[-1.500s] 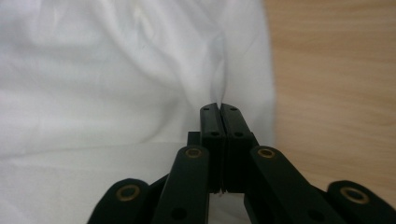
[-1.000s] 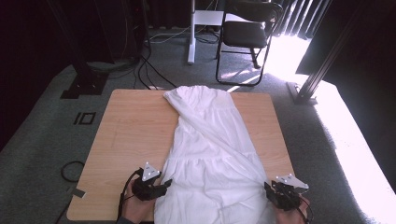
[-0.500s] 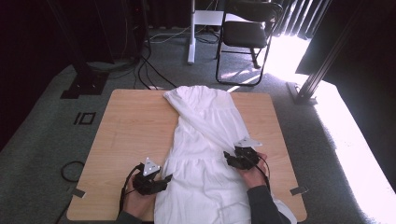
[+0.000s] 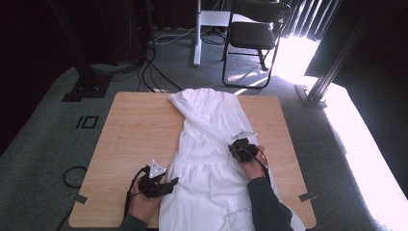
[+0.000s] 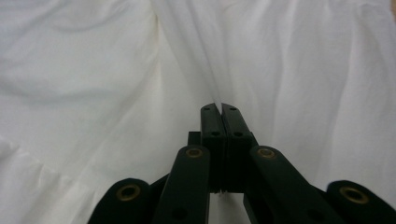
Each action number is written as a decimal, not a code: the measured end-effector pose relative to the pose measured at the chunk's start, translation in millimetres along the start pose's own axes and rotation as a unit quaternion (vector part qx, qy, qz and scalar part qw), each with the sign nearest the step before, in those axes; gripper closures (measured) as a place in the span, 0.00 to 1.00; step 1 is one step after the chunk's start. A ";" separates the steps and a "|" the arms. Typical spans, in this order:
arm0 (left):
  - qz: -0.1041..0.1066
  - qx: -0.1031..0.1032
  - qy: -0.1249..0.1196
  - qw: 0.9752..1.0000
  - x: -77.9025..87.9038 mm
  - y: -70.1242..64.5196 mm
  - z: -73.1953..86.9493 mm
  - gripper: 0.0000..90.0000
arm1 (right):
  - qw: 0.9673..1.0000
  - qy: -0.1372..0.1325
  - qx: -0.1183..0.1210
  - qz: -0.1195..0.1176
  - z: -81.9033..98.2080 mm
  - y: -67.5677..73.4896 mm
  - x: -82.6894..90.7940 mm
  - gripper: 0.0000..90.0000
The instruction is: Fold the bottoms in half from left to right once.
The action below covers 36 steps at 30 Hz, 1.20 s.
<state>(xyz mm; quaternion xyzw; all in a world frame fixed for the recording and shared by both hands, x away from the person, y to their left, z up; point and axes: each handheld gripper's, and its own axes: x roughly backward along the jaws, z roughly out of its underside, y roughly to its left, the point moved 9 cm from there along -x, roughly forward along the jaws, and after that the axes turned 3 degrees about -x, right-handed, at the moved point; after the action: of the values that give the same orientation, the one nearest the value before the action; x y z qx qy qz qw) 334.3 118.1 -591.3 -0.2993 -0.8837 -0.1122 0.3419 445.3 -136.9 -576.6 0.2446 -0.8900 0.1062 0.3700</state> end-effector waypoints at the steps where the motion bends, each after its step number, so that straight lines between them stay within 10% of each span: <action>1: 0.001 0.002 0.000 1.000 -0.9 0.5 -0.9 0.48 | 1.000 -0.004 -0.009 -0.002 -1.3 -3.4 2.7 1.00; 12: 0.011 -0.012 0.009 1.000 -13.6 -9.7 -7.0 0.48 | 0.994 -0.069 -0.064 0.050 -16.7 -65.0 48.2 1.00; 19: 0.013 -0.027 0.021 0.999 -24.5 -22.1 -7.1 0.48 | 0.988 -0.022 -0.138 0.068 18.7 -111.5 24.1 1.00; 28: 0.002 -0.008 0.019 1.000 -38.4 -11.1 -30.5 0.48 | 0.985 0.024 -0.133 0.104 46.3 -117.8 -6.4 0.92; 31: -0.007 0.003 0.020 1.000 -50.1 -6.1 -38.3 0.47 | 0.981 0.026 -0.140 0.132 47.4 -124.5 -5.0 0.64; 36: -0.003 0.023 0.020 1.000 -66.4 -0.1 -53.2 0.46 | 0.978 0.014 -0.174 0.110 50.1 -129.3 -4.8 0.68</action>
<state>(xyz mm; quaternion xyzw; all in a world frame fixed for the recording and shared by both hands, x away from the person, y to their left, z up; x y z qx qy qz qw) 401.8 66.6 -596.5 -0.2862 -0.8798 -0.0992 0.3663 484.3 -264.6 -614.2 0.0755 -0.9110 -0.0067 0.4054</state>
